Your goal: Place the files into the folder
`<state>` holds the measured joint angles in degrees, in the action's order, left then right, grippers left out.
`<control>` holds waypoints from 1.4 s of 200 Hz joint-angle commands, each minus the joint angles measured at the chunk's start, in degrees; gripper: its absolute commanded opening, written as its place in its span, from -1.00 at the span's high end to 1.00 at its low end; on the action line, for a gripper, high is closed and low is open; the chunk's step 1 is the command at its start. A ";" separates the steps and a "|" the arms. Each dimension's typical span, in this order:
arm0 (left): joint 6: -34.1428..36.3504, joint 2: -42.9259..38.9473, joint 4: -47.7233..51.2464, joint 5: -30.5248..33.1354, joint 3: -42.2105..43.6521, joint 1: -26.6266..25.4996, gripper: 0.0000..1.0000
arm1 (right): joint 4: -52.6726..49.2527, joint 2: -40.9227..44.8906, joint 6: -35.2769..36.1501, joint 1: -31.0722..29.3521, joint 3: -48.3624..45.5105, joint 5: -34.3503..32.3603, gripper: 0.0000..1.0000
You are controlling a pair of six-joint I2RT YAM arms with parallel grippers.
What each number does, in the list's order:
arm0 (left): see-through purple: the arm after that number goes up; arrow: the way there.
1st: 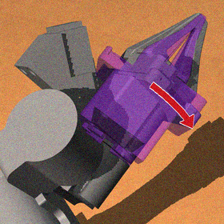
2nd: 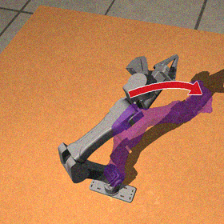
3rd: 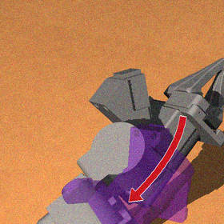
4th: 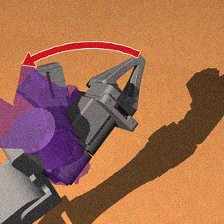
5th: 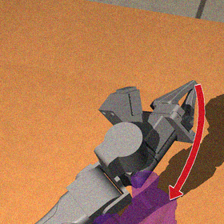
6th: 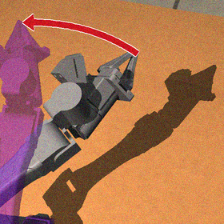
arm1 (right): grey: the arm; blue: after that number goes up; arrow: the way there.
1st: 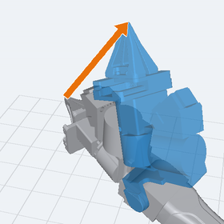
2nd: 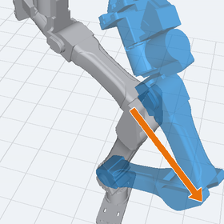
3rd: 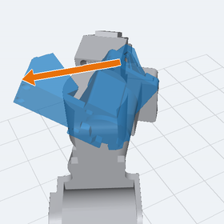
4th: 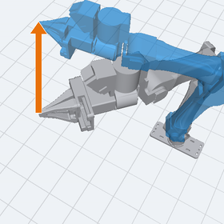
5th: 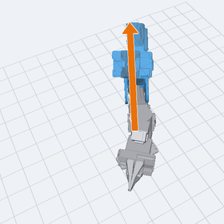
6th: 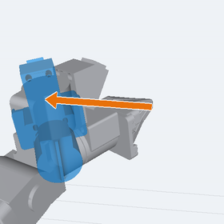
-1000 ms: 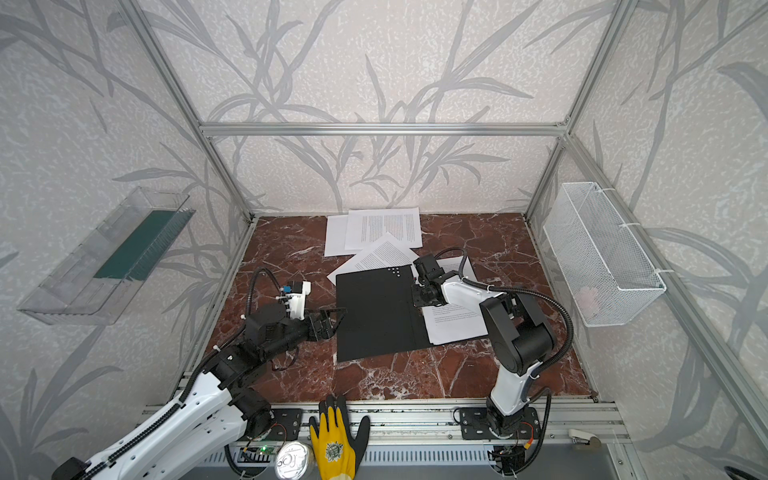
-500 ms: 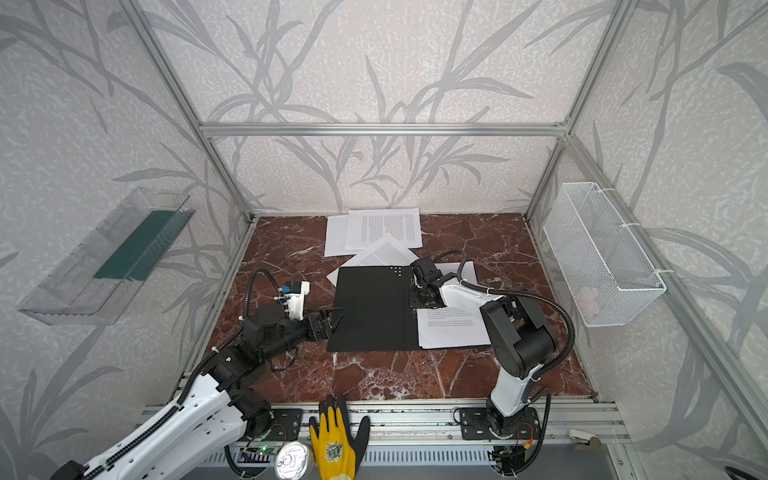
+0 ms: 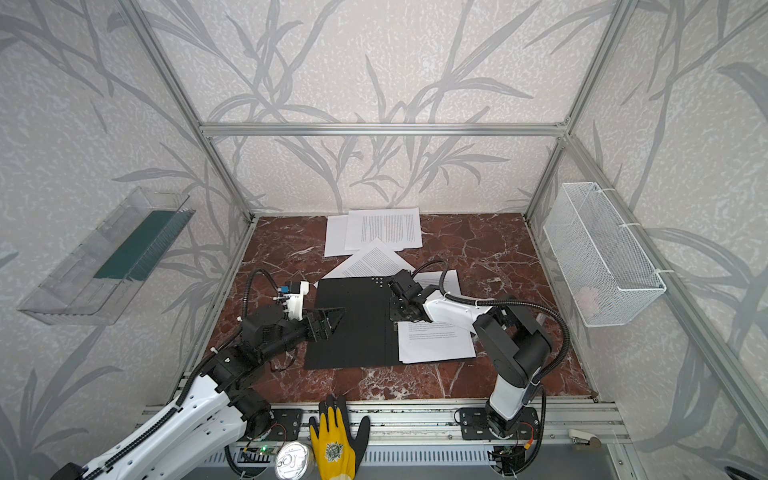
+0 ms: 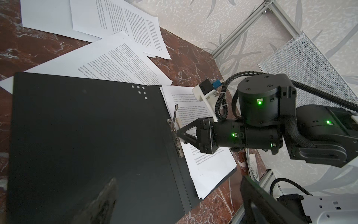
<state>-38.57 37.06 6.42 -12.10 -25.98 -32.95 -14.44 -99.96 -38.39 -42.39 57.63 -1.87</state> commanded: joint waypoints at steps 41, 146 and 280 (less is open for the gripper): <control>0.59 -1.90 0.03 -0.37 0.07 -0.12 -0.98 | 2.83 -2.47 -6.73 -3.63 1.00 -3.39 1.00; 0.77 -2.95 1.02 0.62 -0.02 -0.11 -0.98 | -2.00 -0.59 -4.18 -3.93 5.47 -4.96 0.22; 1.07 39.50 -2.97 4.32 -24.20 2.81 -0.98 | -1.32 -5.60 16.65 16.57 19.16 12.72 -0.84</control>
<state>-39.48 68.93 4.62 -9.26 -42.59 -32.34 -14.55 -100.12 -23.75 -28.75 73.38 4.71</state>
